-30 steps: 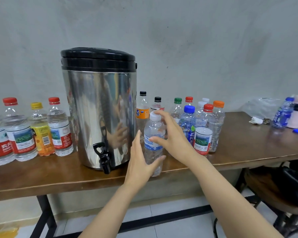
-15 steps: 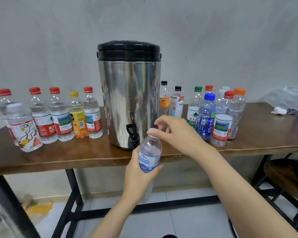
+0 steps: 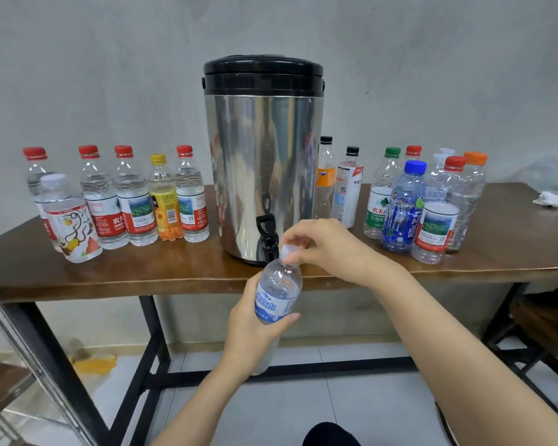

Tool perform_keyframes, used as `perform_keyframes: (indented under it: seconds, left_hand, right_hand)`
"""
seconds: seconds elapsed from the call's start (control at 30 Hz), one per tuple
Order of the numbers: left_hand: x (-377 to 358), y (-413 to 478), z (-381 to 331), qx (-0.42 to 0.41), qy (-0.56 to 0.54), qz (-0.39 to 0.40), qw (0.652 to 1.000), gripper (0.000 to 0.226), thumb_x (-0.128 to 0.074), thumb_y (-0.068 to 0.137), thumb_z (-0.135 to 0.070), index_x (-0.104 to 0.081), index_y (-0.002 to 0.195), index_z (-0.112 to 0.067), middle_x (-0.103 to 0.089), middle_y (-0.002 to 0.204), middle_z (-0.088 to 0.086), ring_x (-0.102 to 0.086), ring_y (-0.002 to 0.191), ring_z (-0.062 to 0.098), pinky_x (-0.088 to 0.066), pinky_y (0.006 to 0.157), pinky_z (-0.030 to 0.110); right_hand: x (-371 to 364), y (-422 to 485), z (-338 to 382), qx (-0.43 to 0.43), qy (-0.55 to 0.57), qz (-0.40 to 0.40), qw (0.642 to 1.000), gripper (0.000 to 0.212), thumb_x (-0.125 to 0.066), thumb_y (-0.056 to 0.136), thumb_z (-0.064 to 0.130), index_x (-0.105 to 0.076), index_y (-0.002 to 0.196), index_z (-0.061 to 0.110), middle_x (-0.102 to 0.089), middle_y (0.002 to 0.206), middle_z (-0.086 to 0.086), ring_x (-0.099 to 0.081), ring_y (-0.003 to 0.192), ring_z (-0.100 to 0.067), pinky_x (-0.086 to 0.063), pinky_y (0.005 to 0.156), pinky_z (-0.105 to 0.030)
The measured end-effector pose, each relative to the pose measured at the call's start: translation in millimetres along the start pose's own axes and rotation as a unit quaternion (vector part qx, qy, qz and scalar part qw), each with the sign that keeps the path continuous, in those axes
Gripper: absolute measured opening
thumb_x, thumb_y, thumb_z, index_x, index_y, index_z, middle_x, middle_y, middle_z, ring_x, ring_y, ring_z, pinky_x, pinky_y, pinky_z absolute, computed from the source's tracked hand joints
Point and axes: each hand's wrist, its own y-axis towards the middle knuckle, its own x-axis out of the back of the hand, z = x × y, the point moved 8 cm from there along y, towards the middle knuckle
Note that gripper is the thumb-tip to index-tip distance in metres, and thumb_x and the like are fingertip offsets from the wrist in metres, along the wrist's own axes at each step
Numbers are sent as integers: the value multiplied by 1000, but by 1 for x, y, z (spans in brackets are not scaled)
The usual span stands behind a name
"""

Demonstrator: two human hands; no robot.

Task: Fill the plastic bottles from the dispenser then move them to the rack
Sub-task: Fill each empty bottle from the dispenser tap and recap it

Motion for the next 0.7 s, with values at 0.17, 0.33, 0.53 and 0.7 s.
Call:
perform_keyframes:
  seconds: [0.17, 0.33, 0.53, 0.7]
  left_hand:
    - [-6, -3, 13, 30, -23, 21, 999, 75, -88, 71, -20, -46, 131, -36, -64, 114, -22, -60, 108, -3, -51, 87, 15]
    - [-10, -3, 15, 32, -18, 23, 999, 73, -88, 70, -19, -47, 127, -36, -65, 112, -21, -60, 105, -6, -49, 84, 12]
    - [-10, -4, 19, 42, -18, 22, 999, 73, -88, 70, -19, -45, 123, -44, -63, 115, -20, -59, 104, -8, -49, 82, 11]
    - [-10, -6, 22, 45, -9, 32, 998, 73, -88, 70, -20, -45, 123, -44, -63, 116, -20, -59, 104, -10, -48, 81, 8]
  right_hand:
    - [-6, -3, -10, -26, -3, 48, 999, 43, -79, 81, 26, -66, 121, 32, -65, 109, 2, -63, 101, -11, -50, 90, -26]
    - [-7, -3, -18, -64, -26, 1, 998, 37, -77, 76, 51, -66, 96, 22, -65, 94, 4, -57, 76, -8, -51, 75, -30]
    - [-11, -2, -18, -48, -11, 54, 997, 37, -78, 83, 28, -65, 118, 31, -63, 112, 4, -65, 92, -12, -53, 86, -28]
    - [-12, 0, -24, -71, -25, 22, 997, 34, -75, 79, 50, -66, 102, 27, -66, 99, 6, -58, 73, 2, -46, 71, -20]
